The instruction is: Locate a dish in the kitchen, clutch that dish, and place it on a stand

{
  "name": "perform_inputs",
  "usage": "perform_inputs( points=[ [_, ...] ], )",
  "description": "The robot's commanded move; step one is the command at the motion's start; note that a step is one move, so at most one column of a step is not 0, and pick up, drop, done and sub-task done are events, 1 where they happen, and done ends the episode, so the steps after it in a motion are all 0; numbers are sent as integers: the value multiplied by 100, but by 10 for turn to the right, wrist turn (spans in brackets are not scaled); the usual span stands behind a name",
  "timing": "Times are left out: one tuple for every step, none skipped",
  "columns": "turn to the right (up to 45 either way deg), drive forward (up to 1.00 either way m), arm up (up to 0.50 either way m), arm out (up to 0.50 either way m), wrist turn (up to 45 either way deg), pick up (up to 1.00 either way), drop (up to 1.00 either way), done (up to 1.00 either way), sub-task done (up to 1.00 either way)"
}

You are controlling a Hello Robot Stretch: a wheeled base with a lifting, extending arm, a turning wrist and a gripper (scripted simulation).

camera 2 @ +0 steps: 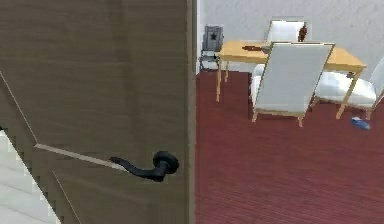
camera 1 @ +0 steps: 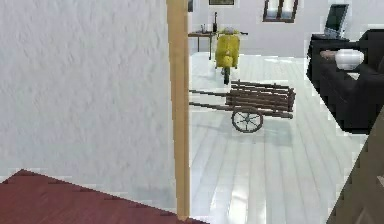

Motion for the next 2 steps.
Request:
perform_inputs(
  points=[
    [150, 0, 0, 0, 0, 0, 0, 0, 0],
    [0, 100, 0, 0, 0, 0, 0, 0, 0]
  ],
)
